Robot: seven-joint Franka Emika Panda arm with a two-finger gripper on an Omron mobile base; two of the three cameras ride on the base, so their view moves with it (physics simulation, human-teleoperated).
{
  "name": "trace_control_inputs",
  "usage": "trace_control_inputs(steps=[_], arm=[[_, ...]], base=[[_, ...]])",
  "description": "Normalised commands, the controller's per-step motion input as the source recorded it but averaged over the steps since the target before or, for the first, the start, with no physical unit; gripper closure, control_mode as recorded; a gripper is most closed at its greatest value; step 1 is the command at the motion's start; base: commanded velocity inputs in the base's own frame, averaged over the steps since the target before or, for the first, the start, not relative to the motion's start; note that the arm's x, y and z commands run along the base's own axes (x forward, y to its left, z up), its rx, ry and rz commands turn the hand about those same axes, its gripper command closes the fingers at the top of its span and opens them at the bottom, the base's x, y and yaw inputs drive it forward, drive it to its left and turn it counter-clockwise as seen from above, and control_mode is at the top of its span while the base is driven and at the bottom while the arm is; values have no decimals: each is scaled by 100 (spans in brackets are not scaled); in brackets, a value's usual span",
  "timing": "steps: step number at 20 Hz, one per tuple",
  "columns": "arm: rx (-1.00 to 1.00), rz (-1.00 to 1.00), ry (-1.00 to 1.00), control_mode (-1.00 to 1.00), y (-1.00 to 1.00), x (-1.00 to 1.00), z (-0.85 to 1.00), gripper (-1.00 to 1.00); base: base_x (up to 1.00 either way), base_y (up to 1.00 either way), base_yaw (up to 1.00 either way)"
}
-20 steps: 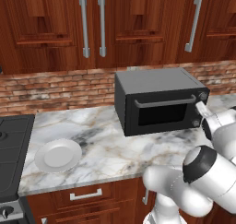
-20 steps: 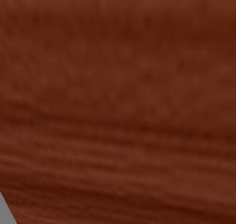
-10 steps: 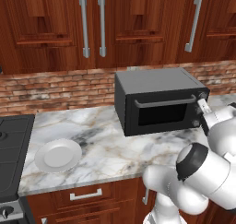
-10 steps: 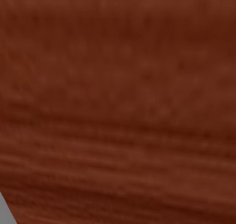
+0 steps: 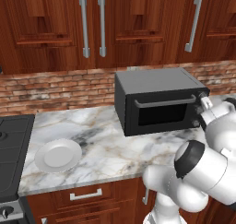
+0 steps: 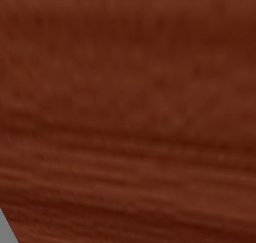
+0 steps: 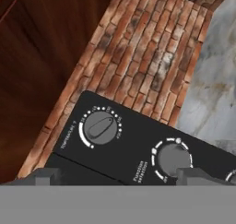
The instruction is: Pull the toaster oven rack outwards. Pick up the baguette from the plate and place it on the toaster oven rack. Close the toaster oven door fully and set the temperature to the lowest setting.
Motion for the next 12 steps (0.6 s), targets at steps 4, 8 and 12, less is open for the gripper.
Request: trace_control_inputs(steps=[4,8,12], arm=[[12,0,4,-100,0,0,1,-100],[11,0,3,-100,0,0,8,-100],[9,5,3,-100,0,0,5,-100]], base=[[0,0,0],[0,0,0],[0,0,0]])
